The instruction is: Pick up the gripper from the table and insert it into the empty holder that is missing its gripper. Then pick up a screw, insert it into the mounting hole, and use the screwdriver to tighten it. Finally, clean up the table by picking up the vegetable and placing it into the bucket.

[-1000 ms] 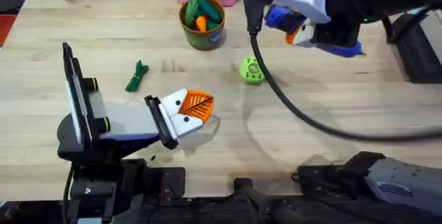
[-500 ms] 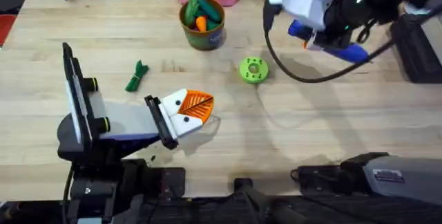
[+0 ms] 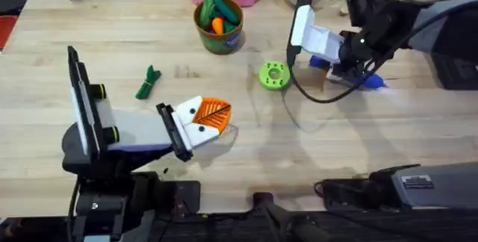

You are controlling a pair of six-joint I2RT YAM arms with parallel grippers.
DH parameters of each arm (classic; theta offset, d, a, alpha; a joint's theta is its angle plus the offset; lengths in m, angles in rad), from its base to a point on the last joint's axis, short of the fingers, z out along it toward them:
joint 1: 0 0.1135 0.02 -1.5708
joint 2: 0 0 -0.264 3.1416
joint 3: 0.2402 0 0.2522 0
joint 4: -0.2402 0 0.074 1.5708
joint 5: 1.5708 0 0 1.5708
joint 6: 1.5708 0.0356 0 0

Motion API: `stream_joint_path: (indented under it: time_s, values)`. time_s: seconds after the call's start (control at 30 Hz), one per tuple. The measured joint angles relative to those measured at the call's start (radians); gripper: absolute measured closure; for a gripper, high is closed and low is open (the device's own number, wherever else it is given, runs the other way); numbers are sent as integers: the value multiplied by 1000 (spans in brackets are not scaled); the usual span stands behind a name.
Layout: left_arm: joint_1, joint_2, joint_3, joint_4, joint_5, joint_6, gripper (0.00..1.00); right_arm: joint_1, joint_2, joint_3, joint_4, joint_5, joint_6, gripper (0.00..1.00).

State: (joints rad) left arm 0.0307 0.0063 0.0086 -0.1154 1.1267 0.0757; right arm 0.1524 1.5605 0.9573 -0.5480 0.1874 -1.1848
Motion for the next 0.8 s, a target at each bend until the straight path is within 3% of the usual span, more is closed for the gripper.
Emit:
stream_joint_path:
  time_s: [0.2,0.23,0.5,0.53,0.7,0.8]
  values:
    - [0,0,0,0,0,0,987,0,1,0,3,-13,8,85]
    - [0,0,0,0,0,0,987,0,1,0,3,-19,14,35]
    - [0,0,0,0,0,2,967,22,-40,0,3,-69,65,12]
    - [0,0,0,0,0,4,859,28,-60,0,6,-80,80,12]
    - [0,0,0,0,0,1,68,54,-209,3,102,-138,219,11]
    - [0,0,0,0,0,0,16,62,-291,7,220,-195,362,10]
